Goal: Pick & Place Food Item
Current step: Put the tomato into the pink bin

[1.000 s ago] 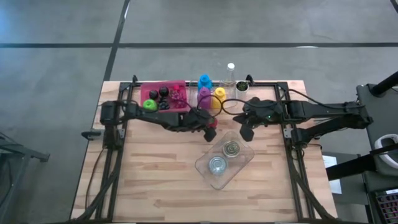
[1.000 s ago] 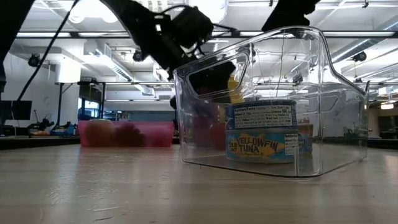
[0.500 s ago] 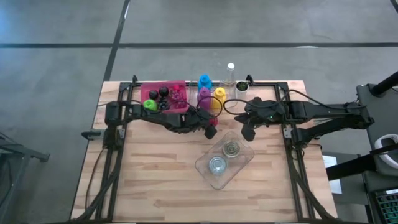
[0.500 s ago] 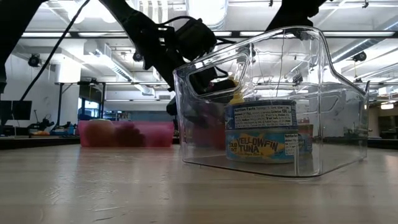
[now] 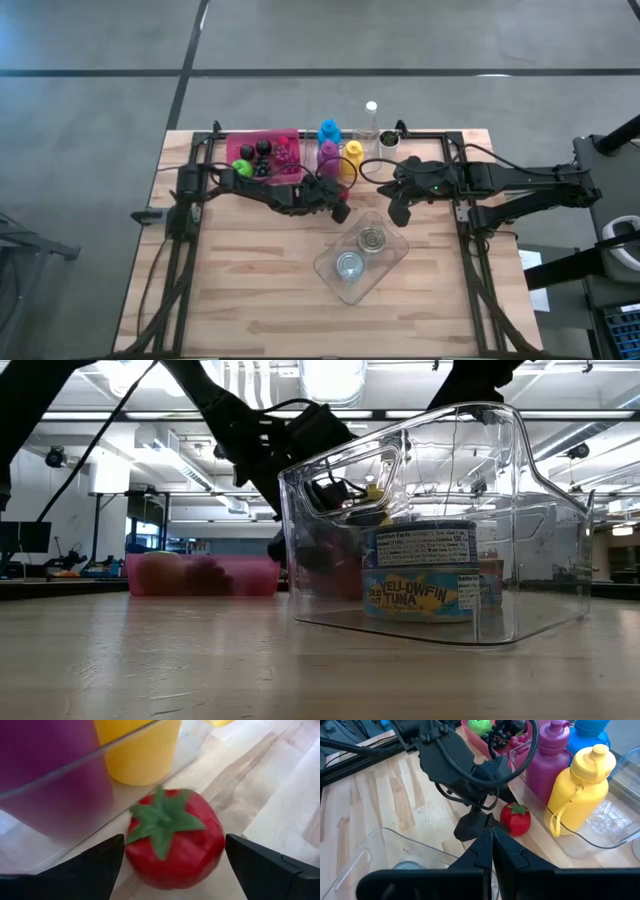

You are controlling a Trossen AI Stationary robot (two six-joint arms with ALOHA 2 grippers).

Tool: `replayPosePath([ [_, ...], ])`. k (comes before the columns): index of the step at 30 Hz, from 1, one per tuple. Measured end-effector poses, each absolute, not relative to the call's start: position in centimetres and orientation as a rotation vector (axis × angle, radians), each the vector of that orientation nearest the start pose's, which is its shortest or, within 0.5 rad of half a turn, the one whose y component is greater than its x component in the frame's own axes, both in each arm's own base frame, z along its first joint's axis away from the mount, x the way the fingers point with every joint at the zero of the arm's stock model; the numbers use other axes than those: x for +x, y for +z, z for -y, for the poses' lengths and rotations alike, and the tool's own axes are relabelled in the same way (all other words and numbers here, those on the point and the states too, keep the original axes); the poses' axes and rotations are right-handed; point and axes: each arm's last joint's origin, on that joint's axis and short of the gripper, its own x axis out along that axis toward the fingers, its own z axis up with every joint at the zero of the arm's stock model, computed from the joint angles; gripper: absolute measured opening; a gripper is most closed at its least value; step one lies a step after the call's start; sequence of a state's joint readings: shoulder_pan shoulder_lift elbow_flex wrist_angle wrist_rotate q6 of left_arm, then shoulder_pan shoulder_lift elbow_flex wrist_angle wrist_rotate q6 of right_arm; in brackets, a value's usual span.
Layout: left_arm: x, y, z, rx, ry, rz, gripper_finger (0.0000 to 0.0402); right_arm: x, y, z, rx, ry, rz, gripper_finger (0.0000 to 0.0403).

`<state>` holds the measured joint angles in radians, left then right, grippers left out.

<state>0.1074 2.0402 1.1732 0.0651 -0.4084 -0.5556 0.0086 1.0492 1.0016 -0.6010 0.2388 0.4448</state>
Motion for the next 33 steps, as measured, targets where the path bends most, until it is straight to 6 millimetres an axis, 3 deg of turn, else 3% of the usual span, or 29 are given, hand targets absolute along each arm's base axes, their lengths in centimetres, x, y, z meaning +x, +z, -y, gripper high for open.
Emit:
replayPosePath([
  [13, 40.83, 12.12, -5.52, -0.428, 0.697, -0.607, 0.0345, 21.25, 32.28, 0.51, 0.348, -0.361, -0.582, 0.0008],
  [24, 40.85, 12.09, -5.56, -0.428, 0.698, -0.605, 0.0282, 21.26, 32.28, 0.51, 0.348, -0.361, -0.582, 0.0008],
  [33, 40.88, 12.1, -5.49, -0.429, 0.689, -0.607, 0.0279, 21.26, 32.28, 0.52, 0.348, -0.361, -0.582, 0.0008],
])
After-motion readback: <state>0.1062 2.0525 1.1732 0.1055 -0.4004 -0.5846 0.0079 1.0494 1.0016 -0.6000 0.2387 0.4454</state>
